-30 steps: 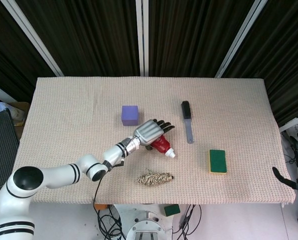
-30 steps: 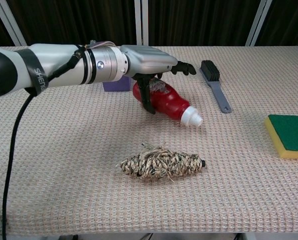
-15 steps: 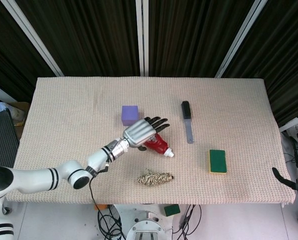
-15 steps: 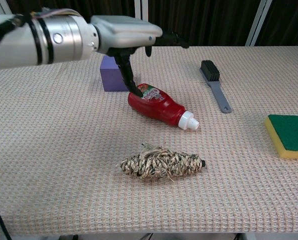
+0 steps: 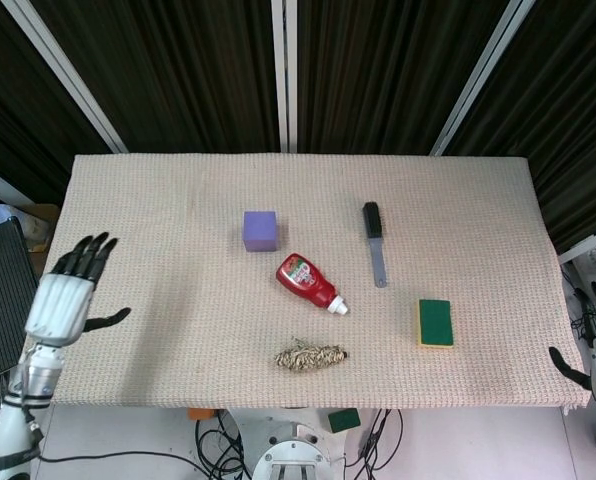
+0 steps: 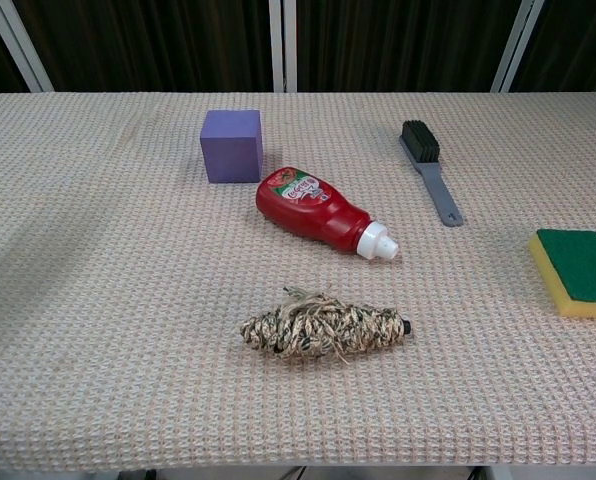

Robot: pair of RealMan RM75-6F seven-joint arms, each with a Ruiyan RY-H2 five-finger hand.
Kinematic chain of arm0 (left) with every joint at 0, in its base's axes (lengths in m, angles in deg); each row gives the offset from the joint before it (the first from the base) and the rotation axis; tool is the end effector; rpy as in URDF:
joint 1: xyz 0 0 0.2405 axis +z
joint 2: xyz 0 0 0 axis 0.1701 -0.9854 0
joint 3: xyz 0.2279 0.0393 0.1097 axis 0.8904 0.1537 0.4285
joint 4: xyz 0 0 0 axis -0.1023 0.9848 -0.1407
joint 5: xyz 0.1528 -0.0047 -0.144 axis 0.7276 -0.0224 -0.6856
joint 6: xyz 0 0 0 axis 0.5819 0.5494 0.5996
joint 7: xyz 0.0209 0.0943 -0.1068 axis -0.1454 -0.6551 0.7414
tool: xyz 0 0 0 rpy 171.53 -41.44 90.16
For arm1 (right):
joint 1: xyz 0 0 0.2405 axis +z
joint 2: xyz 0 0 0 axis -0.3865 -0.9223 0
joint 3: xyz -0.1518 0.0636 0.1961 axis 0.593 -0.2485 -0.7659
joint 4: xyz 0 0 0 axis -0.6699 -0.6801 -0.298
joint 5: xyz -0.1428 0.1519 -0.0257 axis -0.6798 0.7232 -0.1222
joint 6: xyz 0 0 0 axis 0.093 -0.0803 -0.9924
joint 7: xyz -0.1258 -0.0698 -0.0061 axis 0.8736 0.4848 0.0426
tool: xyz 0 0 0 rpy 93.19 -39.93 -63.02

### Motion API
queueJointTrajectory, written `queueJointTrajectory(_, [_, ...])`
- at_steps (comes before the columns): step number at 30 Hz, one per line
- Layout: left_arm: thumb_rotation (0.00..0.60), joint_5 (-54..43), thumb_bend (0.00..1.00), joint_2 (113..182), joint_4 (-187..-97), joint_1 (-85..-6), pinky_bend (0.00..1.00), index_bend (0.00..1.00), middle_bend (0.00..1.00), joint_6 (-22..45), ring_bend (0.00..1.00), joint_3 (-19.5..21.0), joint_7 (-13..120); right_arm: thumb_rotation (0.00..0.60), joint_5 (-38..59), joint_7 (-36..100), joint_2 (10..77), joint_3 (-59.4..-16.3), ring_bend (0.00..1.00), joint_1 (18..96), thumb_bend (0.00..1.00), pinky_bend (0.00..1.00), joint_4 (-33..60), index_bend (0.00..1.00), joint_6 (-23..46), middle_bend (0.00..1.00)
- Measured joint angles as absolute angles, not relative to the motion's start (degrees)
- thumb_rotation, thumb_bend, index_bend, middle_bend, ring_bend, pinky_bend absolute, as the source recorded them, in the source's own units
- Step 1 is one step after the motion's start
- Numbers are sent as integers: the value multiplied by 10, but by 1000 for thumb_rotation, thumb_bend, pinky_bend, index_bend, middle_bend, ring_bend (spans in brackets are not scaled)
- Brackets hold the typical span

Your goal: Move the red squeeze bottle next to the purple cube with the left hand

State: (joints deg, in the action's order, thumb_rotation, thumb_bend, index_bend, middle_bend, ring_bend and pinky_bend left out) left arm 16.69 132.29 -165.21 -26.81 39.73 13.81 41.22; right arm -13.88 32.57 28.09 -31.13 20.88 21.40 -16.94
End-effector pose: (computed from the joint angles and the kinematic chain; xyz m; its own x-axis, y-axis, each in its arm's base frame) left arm -0.2648 0.2118 0.1378 0.4877 -0.0858 0.8688 0.8570 -0.1427 -0.4952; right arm -0.3464 -0.1446 0.1714 0.4878 0.0901 0.8683 -0.8724 0.0851 0.4813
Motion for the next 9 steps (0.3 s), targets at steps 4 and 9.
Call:
queueJointTrajectory(4, [468, 192, 0, 1330, -1585, -207, 266, 54, 67, 427, 65, 170, 478, 600, -146, 334, 282, -307, 0, 208, 213, 0, 221, 0, -169, 0])
queueJointTrajectory(9, [467, 214, 0, 1339, -1571, -195, 266, 53, 63, 427, 65, 168, 480, 600, -155, 340, 280, -306, 0, 207, 212, 0, 235, 0, -176, 0])
